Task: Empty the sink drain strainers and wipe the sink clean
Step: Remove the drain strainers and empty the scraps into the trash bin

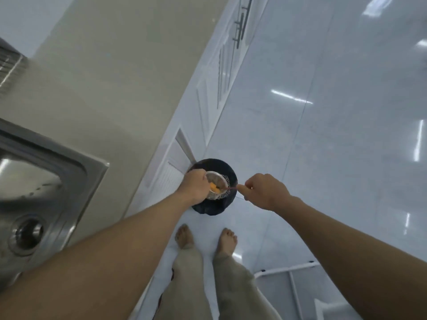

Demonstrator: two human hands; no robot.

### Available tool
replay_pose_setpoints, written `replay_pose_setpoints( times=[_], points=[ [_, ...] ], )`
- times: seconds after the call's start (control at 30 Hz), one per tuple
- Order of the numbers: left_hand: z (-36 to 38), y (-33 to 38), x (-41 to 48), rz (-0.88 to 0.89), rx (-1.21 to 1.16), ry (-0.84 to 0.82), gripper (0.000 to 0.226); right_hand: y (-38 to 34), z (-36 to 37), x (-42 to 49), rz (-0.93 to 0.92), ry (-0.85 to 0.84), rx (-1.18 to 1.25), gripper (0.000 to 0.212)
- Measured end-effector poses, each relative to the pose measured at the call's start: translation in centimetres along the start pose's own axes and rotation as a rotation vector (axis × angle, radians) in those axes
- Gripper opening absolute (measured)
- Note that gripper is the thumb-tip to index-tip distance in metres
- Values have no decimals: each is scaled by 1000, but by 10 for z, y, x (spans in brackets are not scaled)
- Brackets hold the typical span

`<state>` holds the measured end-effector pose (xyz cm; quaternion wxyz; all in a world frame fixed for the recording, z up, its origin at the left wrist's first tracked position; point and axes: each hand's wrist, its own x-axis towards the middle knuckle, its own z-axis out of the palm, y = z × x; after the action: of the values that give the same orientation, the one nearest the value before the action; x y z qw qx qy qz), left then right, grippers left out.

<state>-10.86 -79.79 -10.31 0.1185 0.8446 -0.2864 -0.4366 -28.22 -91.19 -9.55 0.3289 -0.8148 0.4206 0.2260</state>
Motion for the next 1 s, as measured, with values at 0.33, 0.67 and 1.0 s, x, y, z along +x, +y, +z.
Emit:
replay_pose_setpoints(
  times=[0.33, 0.67, 1.0],
  points=[
    [66, -45, 47, -71, 2, -81, 34, 10, 61, 50, -136, -14, -154, 31],
    [101, -72, 77, -183, -44, -96, 38, 22, 117, 70, -52, 193, -137, 37],
    [100, -81, 82, -201, -47, -140, 37, 10, 128, 77, -48, 200, -222, 37]
  ],
)
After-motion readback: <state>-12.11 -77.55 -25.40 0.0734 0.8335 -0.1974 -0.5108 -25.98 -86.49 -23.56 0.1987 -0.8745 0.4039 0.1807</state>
